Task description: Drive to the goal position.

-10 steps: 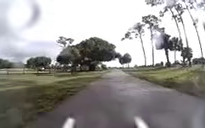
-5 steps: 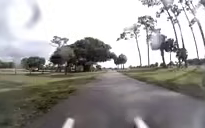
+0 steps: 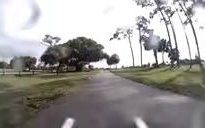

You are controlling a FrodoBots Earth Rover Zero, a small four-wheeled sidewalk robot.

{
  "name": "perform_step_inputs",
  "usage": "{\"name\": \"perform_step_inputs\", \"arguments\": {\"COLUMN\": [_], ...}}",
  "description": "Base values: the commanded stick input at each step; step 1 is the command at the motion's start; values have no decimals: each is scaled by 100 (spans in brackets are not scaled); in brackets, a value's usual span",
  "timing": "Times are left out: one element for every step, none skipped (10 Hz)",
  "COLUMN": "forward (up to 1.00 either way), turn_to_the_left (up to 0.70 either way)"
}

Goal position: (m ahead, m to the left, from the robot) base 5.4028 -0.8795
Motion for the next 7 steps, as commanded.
{"name": "perform_step_inputs", "arguments": {"forward": [85, 85, 85, 85, 85, 85, 85], "turn_to_the_left": [-8, 0, 0, 0, 0, 0, 0]}}
